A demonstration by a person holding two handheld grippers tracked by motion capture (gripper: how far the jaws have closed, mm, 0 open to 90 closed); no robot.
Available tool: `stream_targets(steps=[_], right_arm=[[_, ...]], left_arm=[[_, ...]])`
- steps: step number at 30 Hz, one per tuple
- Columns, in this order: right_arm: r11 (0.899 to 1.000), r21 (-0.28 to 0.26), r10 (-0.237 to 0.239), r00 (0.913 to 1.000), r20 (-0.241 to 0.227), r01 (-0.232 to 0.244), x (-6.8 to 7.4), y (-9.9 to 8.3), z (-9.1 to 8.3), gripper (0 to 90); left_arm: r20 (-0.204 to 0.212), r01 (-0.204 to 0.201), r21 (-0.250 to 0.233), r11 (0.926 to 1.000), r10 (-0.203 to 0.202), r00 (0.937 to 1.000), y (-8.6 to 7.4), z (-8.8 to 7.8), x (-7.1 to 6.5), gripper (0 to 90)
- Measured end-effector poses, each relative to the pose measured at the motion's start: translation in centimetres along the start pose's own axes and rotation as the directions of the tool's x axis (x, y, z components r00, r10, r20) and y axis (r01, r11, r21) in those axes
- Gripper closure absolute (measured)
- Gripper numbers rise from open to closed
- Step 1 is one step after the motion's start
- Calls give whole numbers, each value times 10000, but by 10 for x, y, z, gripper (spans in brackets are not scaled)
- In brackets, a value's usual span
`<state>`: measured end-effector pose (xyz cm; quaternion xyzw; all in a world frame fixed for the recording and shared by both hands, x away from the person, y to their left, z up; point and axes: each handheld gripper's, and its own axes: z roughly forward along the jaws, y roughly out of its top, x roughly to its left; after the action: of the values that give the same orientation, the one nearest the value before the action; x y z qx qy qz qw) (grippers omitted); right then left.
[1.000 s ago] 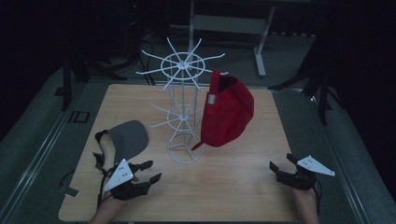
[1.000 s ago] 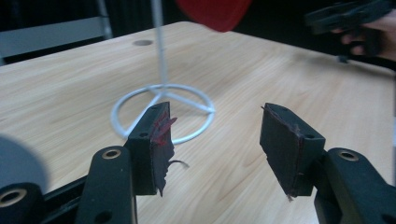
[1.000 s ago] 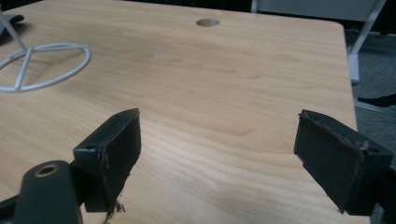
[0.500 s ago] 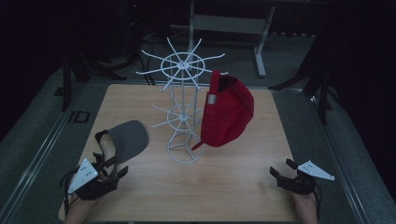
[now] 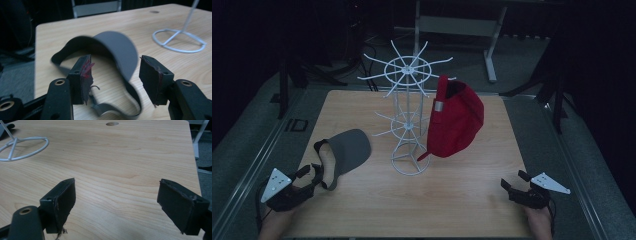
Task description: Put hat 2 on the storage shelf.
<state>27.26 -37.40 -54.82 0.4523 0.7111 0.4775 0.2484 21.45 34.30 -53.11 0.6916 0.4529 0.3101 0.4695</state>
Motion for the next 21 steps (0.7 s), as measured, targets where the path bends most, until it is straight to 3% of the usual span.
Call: stream_targets(steps=[3,8,12,16,21], right_arm=[[10000,-9,26,10000,-28,-26,0,0,0,151],[10000,72,-26,10000,-79,27,1,1,1,151],[9999,115,-115,9999,-86,116,2,1,2,151],[10000,86,-35,9999,-100,35,1,1,1,151],[9998,144,-115,9999,-105,116,2,1,2,151]], left_arm=[[192,80,316,9995,-86,9998,-8,1,7,440],[-112,210,701,9973,-203,9997,-18,6,14,440],[-231,436,991,9941,-415,9989,-19,15,17,439],[-238,240,1335,9908,-210,9995,-19,22,18,437],[-144,302,1569,9871,-283,9995,-19,29,18,438]])
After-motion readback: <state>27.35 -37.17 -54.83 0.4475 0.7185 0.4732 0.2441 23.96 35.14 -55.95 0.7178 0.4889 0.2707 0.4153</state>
